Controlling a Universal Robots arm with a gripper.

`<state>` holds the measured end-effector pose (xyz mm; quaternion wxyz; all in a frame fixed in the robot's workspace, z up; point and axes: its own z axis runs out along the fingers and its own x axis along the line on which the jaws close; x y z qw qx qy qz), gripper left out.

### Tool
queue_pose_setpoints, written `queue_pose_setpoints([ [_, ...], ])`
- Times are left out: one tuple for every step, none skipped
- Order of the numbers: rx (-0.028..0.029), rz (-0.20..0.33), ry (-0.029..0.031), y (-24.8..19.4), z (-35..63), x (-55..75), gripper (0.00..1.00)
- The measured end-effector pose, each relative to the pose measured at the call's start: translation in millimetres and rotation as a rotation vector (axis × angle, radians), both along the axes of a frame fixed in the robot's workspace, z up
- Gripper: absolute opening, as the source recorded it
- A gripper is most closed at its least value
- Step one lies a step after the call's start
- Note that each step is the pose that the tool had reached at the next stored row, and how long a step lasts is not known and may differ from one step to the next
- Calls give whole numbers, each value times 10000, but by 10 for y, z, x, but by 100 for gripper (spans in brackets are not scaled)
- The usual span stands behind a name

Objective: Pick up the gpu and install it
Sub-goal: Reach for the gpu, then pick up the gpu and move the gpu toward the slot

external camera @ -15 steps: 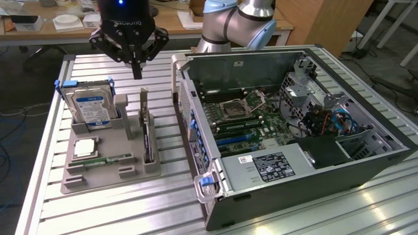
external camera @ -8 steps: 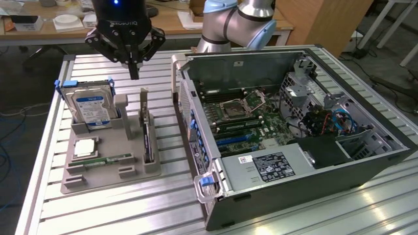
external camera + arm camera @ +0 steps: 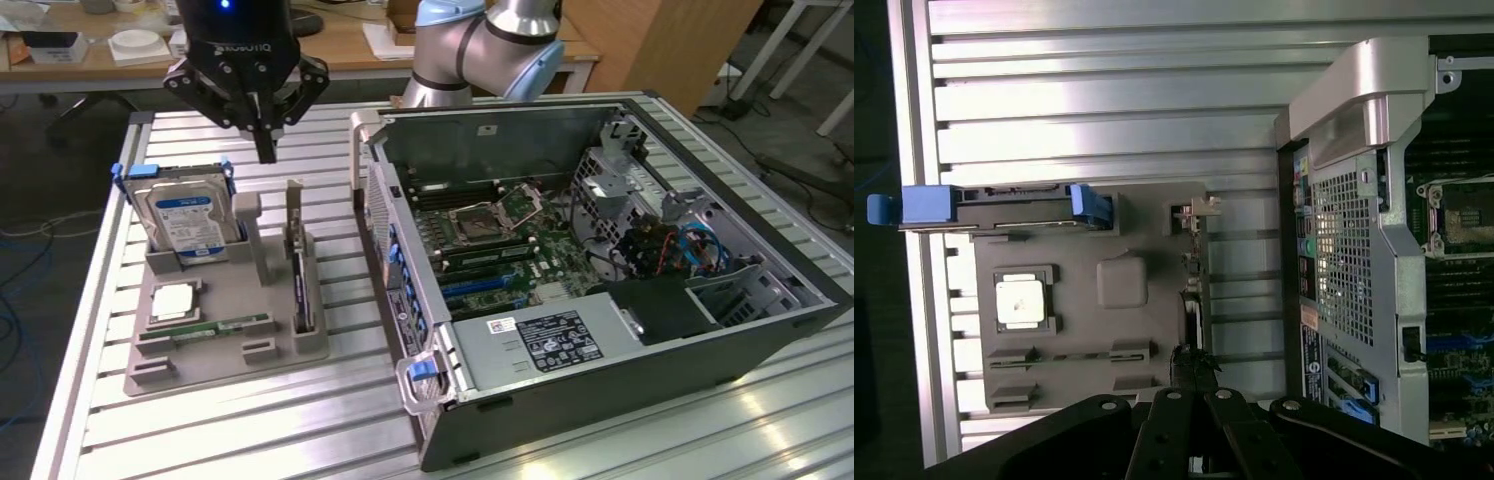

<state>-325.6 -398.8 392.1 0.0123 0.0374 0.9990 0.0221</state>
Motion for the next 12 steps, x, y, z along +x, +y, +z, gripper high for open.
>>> queue_pose_setpoints([
  [0, 1, 0, 0, 0, -4, 10],
  [0, 2, -1, 0, 0, -5, 10],
  [0, 2, 0, 0, 0, -5, 10],
  [0, 2, -1, 0, 0, -6, 10],
  [0, 0, 0, 0, 0, -7, 10],
  [0, 1, 0, 0, 0, -7, 10],
  [0, 0, 0, 0, 0, -7, 10],
  [0, 0, 0, 0, 0, -7, 10],
  [0, 0, 0, 0, 0, -7, 10],
  [0, 0, 0, 0, 0, -7, 10],
  [0, 0, 0, 0, 0, -7, 10],
  [0, 0, 0, 0, 0, -7, 10],
])
